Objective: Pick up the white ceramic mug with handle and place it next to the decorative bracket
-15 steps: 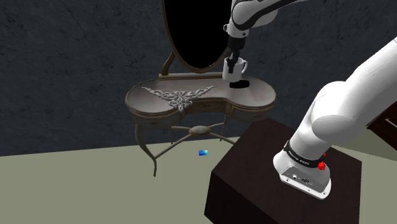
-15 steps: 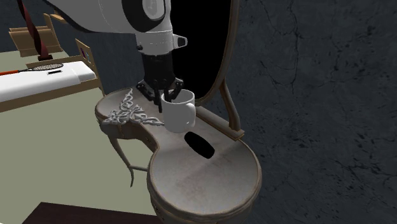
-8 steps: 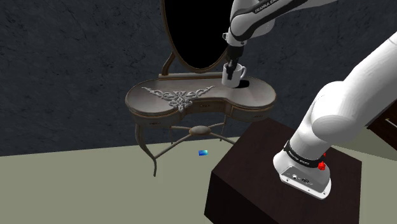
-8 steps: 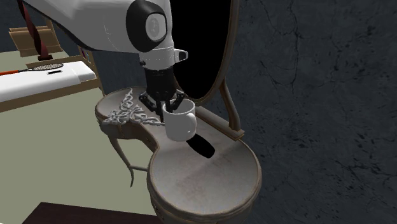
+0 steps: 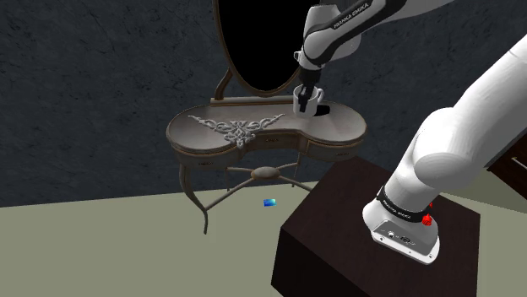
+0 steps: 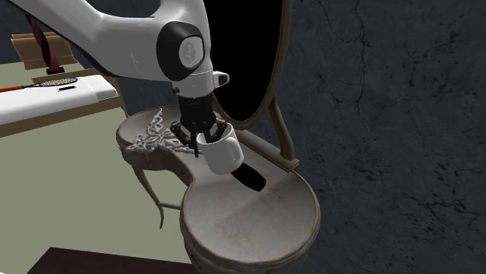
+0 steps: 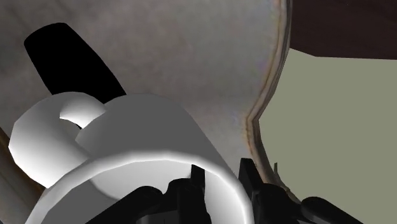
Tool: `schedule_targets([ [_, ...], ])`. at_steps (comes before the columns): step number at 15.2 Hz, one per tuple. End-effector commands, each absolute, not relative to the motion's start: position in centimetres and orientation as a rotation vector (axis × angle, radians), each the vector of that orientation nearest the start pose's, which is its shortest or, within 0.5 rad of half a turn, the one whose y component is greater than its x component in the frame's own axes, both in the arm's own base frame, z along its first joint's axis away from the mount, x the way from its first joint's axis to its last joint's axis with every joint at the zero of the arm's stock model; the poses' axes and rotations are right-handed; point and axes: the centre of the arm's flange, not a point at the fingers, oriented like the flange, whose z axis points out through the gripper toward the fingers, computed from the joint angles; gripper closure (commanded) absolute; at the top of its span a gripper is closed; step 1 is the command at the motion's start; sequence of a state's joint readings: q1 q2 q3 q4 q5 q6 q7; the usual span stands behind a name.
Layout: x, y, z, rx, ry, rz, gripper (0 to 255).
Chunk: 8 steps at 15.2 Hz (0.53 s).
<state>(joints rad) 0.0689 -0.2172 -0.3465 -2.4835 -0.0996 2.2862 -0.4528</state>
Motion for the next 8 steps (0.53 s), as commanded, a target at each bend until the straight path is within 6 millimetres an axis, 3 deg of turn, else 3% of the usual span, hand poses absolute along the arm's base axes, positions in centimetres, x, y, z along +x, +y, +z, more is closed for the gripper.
schedule_targets([
  [1,43.09,-12.62,35.95,-3.12,-0.377,0.009,255],
  [5,43.09,-12.62,35.95,-3.12,-0.377,0.009,255],
  [6,43.12,-12.67,36.05,-3.12,-0.377,0.009,0],
  [8,43.23,-12.63,36.14,-3.12,-0.377,0.009,0],
])
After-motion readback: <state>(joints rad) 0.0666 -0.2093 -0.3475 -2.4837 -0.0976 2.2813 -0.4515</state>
